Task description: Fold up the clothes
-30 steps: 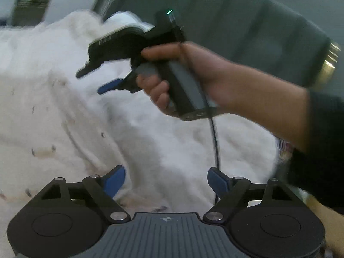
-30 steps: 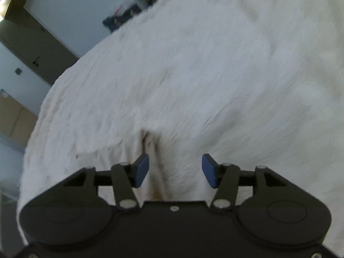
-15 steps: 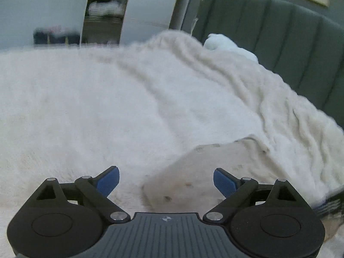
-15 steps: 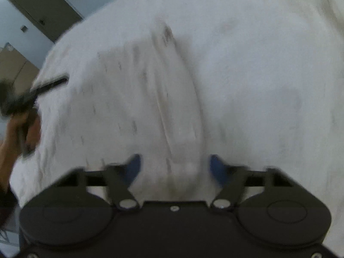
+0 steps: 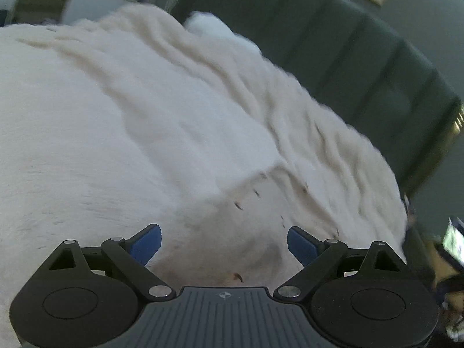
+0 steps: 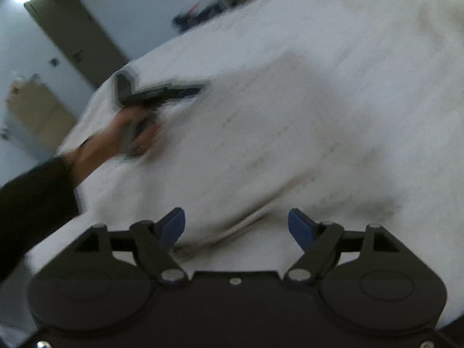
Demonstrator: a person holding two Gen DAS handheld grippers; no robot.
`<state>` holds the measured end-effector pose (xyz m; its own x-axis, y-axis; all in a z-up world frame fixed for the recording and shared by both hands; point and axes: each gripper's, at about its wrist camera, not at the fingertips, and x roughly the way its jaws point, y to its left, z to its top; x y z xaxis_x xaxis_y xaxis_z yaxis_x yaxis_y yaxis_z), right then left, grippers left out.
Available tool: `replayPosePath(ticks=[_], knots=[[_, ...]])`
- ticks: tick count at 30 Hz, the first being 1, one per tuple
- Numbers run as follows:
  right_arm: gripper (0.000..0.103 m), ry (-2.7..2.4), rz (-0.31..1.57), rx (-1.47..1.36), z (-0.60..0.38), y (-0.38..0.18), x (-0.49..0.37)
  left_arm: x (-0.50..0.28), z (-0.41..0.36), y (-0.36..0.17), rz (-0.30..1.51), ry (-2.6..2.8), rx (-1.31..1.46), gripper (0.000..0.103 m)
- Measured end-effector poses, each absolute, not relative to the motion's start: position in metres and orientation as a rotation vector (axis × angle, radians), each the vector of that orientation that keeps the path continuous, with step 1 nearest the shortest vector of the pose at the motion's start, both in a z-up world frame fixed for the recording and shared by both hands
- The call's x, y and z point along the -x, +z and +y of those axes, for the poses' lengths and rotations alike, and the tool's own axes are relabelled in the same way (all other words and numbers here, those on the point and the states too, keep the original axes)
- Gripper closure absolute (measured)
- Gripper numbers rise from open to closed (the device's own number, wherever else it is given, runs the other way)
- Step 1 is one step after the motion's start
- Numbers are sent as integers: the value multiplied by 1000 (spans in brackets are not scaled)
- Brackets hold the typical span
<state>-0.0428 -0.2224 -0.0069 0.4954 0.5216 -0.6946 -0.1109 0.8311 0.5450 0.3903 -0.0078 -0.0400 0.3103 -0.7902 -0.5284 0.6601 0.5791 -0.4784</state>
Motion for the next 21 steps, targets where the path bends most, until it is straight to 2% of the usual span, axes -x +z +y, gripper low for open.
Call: replayPosePath(ticks=[1,2,4,5,6,7,8,11,15,17,18,19,21], knots=[[32,421,1007,-492,-204,-20,41,-389,-9,-39,811,-986,172,36],[35,426,1012,-513,-186,-33,40,-385,-8,-37,809,-992,161,67],[35,410,974,-559,-177,-40,47,-385,-2,-37,827,-1021,143,85],[43,401,971,-601,-174,-45,45,-378,5,-35,831,-1027,139,89],[68,393,967,-643,-172,-50,42,-372,11,-33,824,-1038,127,90],[85,387,963,-675,-167,-54,40,-364,20,-29,818,-1048,120,91],[96,390,947,-673,-158,-52,39,-355,30,-24,813,-1057,115,91],[97,419,834,-590,-136,-35,49,-339,51,-12,805,-1083,108,91],[94,473,800,-403,-100,-40,62,-336,67,-13,851,-1091,115,89],[86,479,844,-378,-96,-52,64,-340,70,-25,903,-1004,116,70],[81,483,883,-381,-98,-58,62,-340,69,-28,922,-963,108,64],[80,498,923,-382,-101,-58,58,-337,67,-26,912,-933,87,57],[72,549,963,-367,-110,-47,58,-329,67,-11,850,-912,72,55]])
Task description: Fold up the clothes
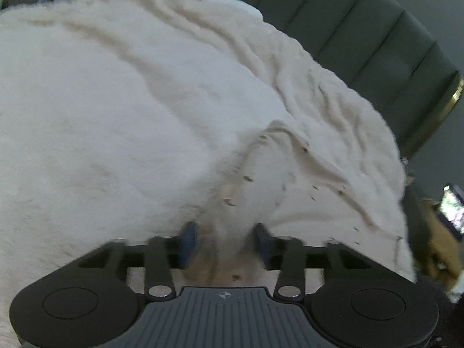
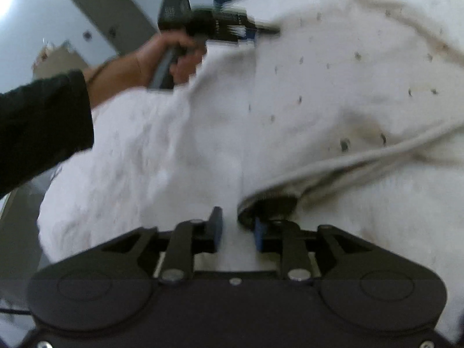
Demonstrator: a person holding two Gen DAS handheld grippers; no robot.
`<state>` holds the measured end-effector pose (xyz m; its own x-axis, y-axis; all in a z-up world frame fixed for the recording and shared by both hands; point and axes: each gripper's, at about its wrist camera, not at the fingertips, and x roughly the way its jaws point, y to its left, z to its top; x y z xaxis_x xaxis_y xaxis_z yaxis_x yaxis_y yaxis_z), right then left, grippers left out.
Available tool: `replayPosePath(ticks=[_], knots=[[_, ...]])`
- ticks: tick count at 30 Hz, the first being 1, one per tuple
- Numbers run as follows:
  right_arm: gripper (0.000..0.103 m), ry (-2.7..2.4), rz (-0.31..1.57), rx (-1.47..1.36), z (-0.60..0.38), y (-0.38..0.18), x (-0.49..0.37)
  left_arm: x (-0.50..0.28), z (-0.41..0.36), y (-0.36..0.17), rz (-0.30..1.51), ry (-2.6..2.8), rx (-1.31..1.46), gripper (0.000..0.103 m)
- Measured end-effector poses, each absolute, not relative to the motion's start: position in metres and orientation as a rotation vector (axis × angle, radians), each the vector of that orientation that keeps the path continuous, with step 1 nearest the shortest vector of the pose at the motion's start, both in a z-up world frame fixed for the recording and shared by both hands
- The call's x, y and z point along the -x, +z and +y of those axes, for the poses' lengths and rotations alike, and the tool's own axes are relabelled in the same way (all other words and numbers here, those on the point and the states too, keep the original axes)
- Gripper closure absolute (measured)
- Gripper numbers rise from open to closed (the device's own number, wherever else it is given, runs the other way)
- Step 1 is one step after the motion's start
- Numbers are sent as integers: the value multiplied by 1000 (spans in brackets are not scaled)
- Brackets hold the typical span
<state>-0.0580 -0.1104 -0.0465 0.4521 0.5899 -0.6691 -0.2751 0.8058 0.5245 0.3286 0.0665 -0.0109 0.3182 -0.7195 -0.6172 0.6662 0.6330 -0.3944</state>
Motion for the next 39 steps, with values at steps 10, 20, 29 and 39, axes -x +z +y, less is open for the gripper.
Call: replayPosePath(ticks=[10,20,29,39], knots=[[38,353,537,-69,-185,55,-50,-228,73,15,472,-759,469,16],[96,-18,762,98,-204,-24,-287,-246,33,-54,596,-578,647,33],[33,2,660,-12,-240,25,-178,-241,80,-26,601,-489,561,15],[23,355,783,179,-28,-5,-54,-285,57,-61,979,-649,512,16]])
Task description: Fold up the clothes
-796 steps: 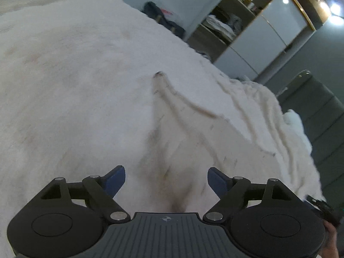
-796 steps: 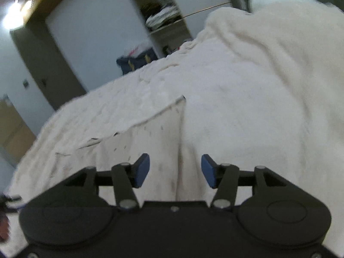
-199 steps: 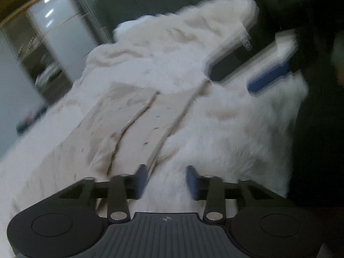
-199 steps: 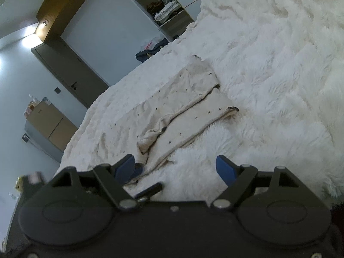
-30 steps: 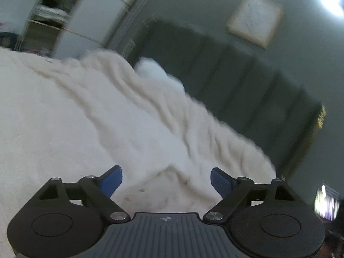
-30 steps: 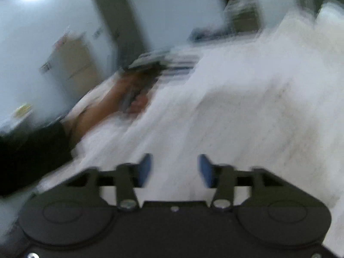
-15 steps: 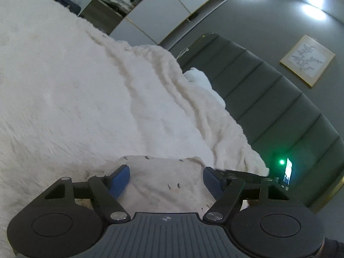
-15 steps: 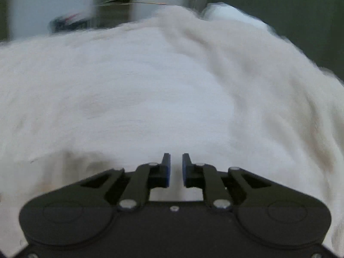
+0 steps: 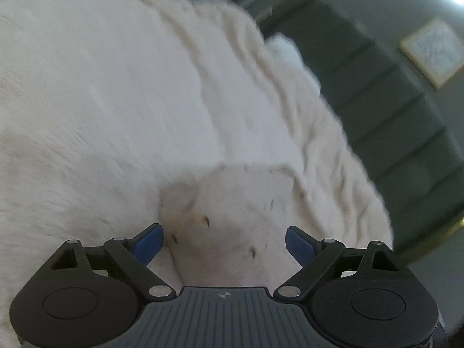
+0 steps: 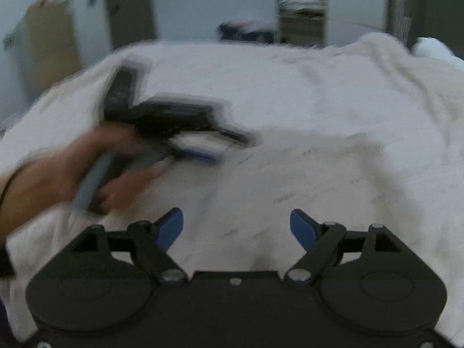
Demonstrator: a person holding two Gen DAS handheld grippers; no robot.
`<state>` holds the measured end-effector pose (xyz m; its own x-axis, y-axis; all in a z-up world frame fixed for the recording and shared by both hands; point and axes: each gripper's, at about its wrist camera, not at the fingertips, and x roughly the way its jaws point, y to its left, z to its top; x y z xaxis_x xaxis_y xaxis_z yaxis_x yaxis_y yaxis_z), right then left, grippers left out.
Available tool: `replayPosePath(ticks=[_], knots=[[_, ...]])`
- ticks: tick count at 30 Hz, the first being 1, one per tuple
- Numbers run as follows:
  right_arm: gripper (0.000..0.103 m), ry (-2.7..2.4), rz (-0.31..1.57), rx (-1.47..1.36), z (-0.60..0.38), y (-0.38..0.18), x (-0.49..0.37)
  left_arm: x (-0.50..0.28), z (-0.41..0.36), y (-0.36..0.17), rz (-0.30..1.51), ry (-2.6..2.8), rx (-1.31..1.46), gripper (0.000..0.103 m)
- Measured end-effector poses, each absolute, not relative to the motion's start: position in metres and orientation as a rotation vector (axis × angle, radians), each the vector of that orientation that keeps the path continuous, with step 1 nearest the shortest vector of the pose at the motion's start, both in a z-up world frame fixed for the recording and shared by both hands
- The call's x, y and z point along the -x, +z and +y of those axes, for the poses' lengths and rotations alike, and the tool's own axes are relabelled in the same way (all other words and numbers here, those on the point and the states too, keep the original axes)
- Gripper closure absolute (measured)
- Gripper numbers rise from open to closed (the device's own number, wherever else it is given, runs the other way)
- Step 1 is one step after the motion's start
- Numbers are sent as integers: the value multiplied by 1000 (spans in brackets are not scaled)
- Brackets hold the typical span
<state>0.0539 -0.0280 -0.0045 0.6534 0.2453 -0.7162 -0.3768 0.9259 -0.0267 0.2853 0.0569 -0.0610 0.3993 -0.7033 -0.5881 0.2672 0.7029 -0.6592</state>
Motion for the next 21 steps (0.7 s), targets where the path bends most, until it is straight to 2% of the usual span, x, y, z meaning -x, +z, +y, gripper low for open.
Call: replayPosePath(ticks=[3,4,5,6,7,8,9,13,16,21], knots=[[24,253,805,397,-3,-37,-44,-295,44,-66,1023,-666,469,34],[25,227,812,436,1,-45,-41,-299,42,-63,1014,-673,455,59],[38,226,817,417,-1,-46,-38,-301,41,-60,1008,-674,447,67],[59,220,817,401,0,-44,-39,-302,41,-56,999,-678,435,70],[69,214,817,385,2,-42,-40,-302,41,-50,983,-684,413,76],[80,208,811,386,5,-39,-41,-301,40,-44,965,-690,388,79],[83,206,795,410,10,-34,-43,-300,43,-35,937,-693,375,79],[85,223,716,460,36,-4,-46,-300,75,10,822,-691,371,81],[85,271,656,512,72,16,-47,-300,114,35,801,-658,335,81],[85,411,629,491,140,26,-34,-281,194,30,877,-538,299,80]])
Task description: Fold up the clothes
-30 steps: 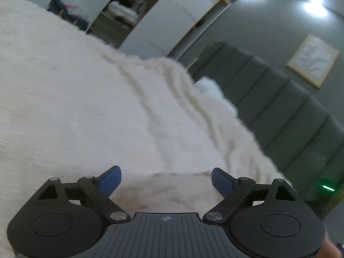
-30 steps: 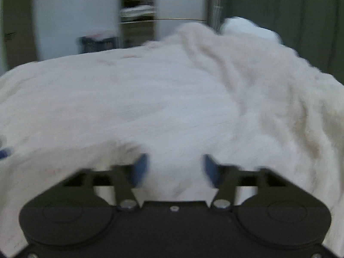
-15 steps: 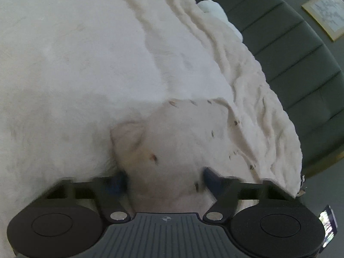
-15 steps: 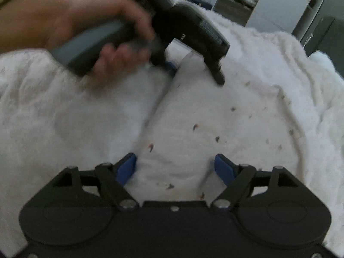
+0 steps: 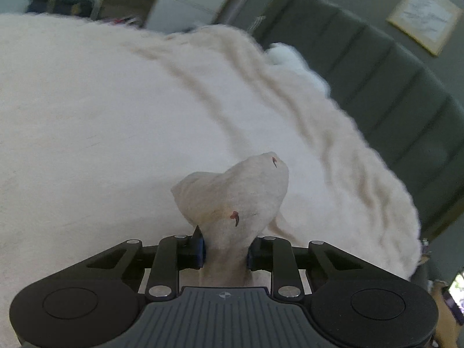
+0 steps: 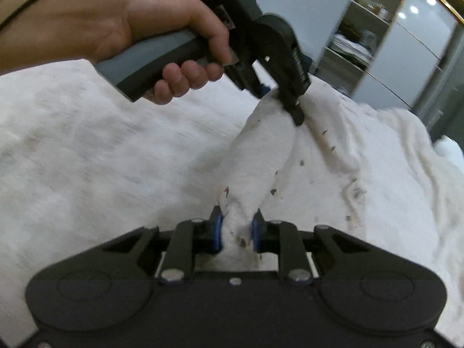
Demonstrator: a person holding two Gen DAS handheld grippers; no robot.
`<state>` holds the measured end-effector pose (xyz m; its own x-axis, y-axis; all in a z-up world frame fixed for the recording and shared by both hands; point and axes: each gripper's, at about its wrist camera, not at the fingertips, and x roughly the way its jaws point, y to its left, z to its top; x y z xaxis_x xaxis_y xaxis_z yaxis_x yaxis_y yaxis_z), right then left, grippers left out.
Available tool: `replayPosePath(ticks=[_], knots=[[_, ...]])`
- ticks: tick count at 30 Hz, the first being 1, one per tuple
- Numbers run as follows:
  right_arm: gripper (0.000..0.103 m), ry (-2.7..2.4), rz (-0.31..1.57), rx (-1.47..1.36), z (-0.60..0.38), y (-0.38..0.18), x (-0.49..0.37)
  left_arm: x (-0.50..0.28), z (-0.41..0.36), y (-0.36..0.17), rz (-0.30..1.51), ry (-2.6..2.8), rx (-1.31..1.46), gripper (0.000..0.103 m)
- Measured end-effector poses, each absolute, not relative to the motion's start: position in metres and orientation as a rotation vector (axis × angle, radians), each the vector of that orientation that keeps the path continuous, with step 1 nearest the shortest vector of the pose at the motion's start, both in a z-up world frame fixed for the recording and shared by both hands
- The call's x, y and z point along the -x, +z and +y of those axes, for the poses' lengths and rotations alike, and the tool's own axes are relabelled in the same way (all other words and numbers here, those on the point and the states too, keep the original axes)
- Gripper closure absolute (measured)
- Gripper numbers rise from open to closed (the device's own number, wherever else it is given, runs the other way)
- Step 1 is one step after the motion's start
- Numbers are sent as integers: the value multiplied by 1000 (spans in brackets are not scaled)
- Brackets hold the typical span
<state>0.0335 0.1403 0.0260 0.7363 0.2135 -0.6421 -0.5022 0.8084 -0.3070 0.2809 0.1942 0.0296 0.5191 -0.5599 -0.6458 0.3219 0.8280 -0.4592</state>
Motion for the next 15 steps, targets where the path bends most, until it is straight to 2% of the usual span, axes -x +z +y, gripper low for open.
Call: replayPosePath(ticks=[2,4,7,10,12,14,15], knots=[[84,476,642,467,161,16,-26,-269,224,17,911,-500,303,76],[77,523,656,452,167,3,-25,-259,250,-5,956,-443,333,69],[65,618,685,389,160,-3,-9,-250,261,-18,971,-338,294,39],[46,643,584,222,100,16,-15,-238,267,-9,883,-352,317,37],[24,592,495,132,57,25,-32,-229,268,1,820,-386,350,37],[15,516,449,104,23,26,-66,-222,264,13,750,-413,375,33],[15,473,430,91,3,26,-86,-217,262,19,713,-432,382,29]])
